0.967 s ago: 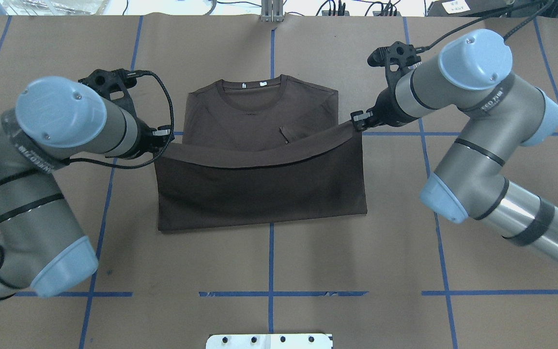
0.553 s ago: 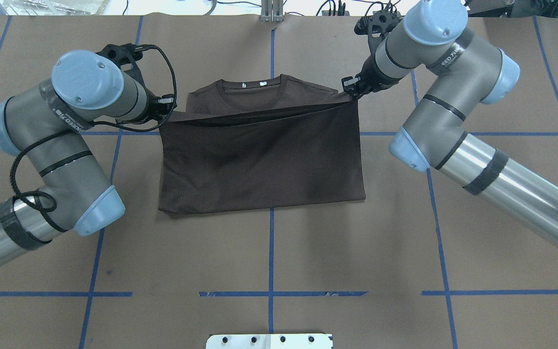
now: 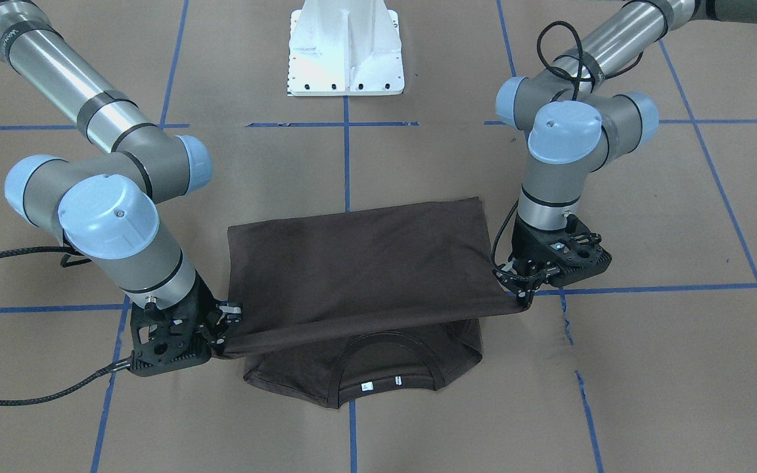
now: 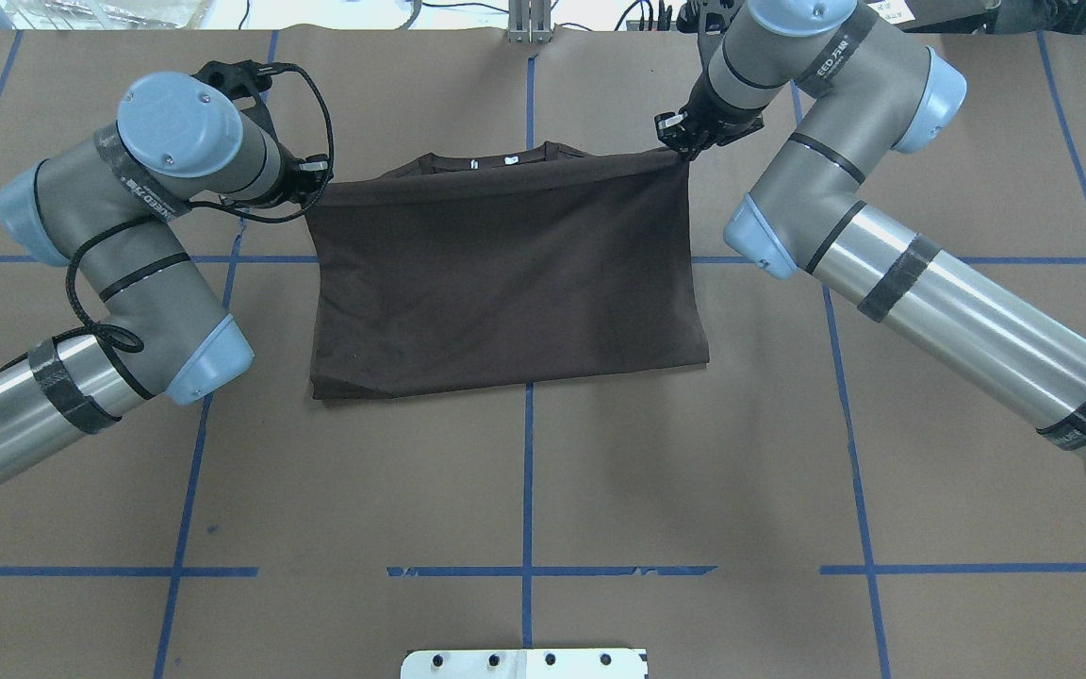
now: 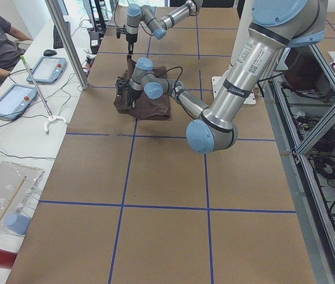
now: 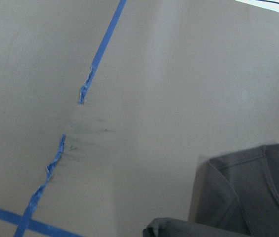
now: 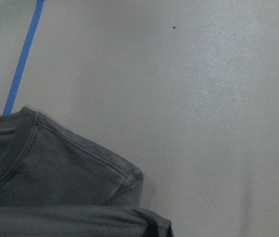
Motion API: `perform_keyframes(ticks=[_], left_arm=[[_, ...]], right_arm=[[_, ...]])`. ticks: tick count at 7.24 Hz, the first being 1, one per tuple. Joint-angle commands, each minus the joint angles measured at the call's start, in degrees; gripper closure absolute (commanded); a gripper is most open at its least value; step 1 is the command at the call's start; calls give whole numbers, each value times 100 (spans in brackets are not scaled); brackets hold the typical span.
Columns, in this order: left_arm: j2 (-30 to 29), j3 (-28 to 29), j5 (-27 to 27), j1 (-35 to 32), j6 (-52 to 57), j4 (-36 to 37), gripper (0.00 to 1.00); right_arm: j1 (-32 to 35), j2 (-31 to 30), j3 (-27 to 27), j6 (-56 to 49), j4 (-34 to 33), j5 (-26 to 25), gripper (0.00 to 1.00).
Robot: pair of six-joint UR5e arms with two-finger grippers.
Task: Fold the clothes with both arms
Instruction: 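Lift the hem with both grippers and fold it toward the collar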
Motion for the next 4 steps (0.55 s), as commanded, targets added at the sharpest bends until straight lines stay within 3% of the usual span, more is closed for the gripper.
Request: perform_keyframes(ticks=[1, 4], left_arm=[[-473, 574, 10, -27, -4, -1, 100], [-510, 603, 10, -36, -12, 8, 100]], right_arm=[[29, 354, -408, -1, -2, -13, 100], [21, 338, -435, 7, 181, -57, 100]])
